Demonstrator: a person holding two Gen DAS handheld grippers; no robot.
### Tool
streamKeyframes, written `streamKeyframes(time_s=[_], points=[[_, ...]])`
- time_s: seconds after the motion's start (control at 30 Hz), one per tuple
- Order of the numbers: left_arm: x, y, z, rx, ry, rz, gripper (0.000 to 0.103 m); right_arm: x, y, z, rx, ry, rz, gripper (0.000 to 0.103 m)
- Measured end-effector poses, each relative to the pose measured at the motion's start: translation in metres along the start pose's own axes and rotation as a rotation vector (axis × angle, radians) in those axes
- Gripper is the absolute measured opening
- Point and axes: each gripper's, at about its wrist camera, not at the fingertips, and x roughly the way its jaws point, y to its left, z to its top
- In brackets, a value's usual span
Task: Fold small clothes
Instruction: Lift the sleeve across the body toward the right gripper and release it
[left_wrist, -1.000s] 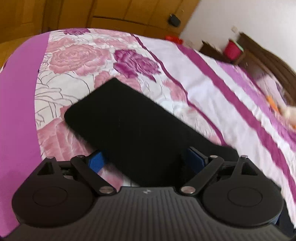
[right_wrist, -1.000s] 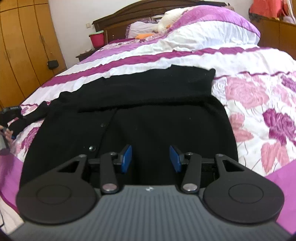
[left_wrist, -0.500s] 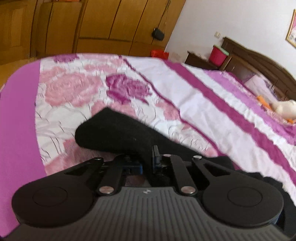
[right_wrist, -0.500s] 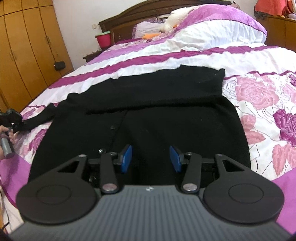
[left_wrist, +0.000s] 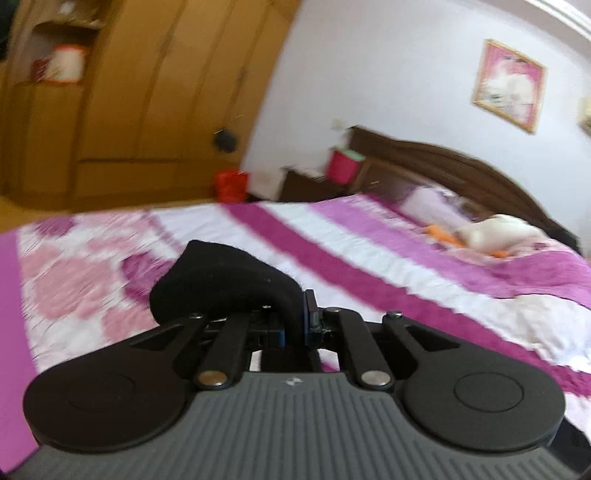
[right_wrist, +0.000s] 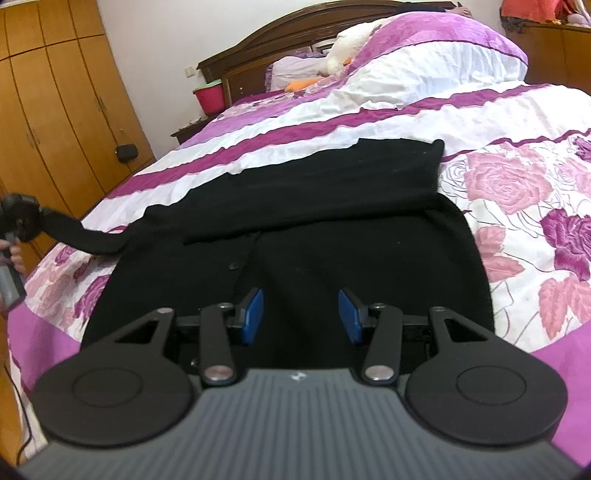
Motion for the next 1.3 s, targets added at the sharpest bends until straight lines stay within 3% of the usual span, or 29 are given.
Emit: streamKeyframes(time_s=[0.3,0.5,0.63,0.8,1.03,1.17,1.2,1.27,1.3], points=[[-0.018,-0.091,0.020,0.016,0.025,-0.256,0.010,-0.009,-0.014,-0.005,0.029,-0.016,-0.012,0.049],[-0.024,-0.167,0.003,0.041,0.081,-0.393,0.010,-0.011,-0.026,-0.007,0.060,-0.022,-0.024,0.049],[-0.025,-0.217,-0.031,0.099,0.122,-0.448,0.010,-0.012,-0.033,-0.009,0.072,-0.028,-0.029,0.049],[-0.011,-0.267,-0.096,0.144,0.252,-0.497,0.010,-0.010,-0.043,-0.013,0.090,-0.019,-0.033,0.049],[0.017,-0.292,-0.174,0.256,0.397,-0.514,0.010,-0.009,-0.055,-0.017,0.117,-0.013,-0.051,0.048],[0.026,-0.294,-0.193,0.304,0.426,-0.518,0.011,-0.008,-0.059,-0.019,0.123,-0.010,-0.047,0.047],[0.028,-0.295,-0.195,0.318,0.436,-0.519,0.013,-0.007,-0.059,-0.019,0.123,-0.010,-0.047,0.047],[0.029,-0.295,-0.197,0.337,0.464,-0.528,0.026,-0.007,-0.059,-0.019,0.124,-0.011,-0.046,0.047],[0.026,-0.293,-0.193,0.342,0.477,-0.536,0.042,-0.007,-0.059,-0.019,0.124,-0.011,-0.046,0.047]])
